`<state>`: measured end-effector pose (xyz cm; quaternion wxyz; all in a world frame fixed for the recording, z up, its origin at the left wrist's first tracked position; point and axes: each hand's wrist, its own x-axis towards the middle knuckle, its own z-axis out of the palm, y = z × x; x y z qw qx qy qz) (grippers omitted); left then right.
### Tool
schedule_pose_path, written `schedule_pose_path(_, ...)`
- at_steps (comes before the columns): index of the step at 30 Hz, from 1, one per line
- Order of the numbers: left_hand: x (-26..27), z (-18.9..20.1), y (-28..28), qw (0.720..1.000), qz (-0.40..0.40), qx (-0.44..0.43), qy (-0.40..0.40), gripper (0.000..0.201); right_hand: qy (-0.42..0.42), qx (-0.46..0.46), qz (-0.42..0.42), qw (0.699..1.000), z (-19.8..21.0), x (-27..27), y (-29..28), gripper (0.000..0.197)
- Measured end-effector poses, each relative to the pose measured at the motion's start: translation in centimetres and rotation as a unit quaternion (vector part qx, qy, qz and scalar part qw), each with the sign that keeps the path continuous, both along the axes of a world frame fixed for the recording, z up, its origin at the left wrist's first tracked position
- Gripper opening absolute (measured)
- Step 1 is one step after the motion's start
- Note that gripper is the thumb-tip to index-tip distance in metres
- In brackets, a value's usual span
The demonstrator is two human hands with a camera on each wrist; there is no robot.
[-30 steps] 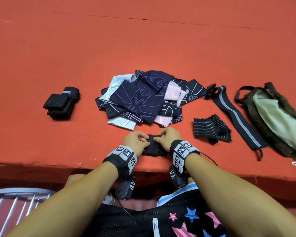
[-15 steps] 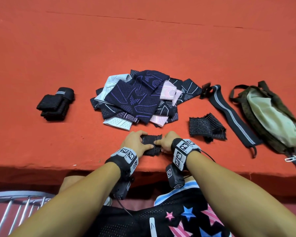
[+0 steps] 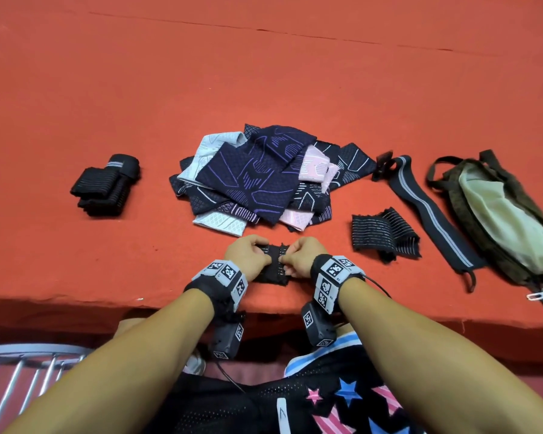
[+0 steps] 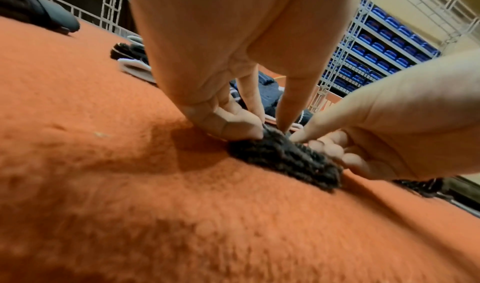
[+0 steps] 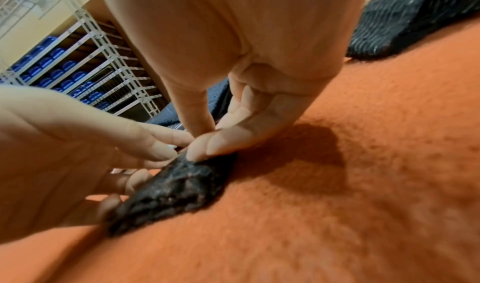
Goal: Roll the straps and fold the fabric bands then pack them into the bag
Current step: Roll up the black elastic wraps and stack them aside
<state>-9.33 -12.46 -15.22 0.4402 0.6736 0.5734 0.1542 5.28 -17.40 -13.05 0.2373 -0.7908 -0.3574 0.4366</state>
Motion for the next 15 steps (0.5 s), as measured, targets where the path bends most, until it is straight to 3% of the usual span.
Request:
schedule_pose_path(3,-0.9,0.1,-0.2,0.997,0.062,0.029,0.019,0.037,-0.159,-0.012,0.056,0.986,0.3,-0.1,0.1,0.031)
schedule_pose_path(6,-1.2,0.5,-0.7,0.994,0.062,0.062,0.063,0.04,-0.243,-0.024,0.077,0.967,0.6,-1.2,0.3,0.033)
schedule_pose_path(10,-0.8,1.2,-0.9,0.997,0.042,0.037,0.058,0.03,-0.221,-0.009,0.085,0.971,0.9,-2.4,0.2,0.028)
schedule_pose_path(12,-1.3,1.3,-0.6,0.997,0.071,0.013,0.008,0.021,-0.2,0.033,0.09,0.975,1.4,-2.5,0.2,0.02)
schedule_pose_path(15,-3.1,1.9,0.7,0.99,0.114,0.002,-0.089,0.025,-0.181,0.156,0.086,0.967,2.7,-3.8,1.3,0.02)
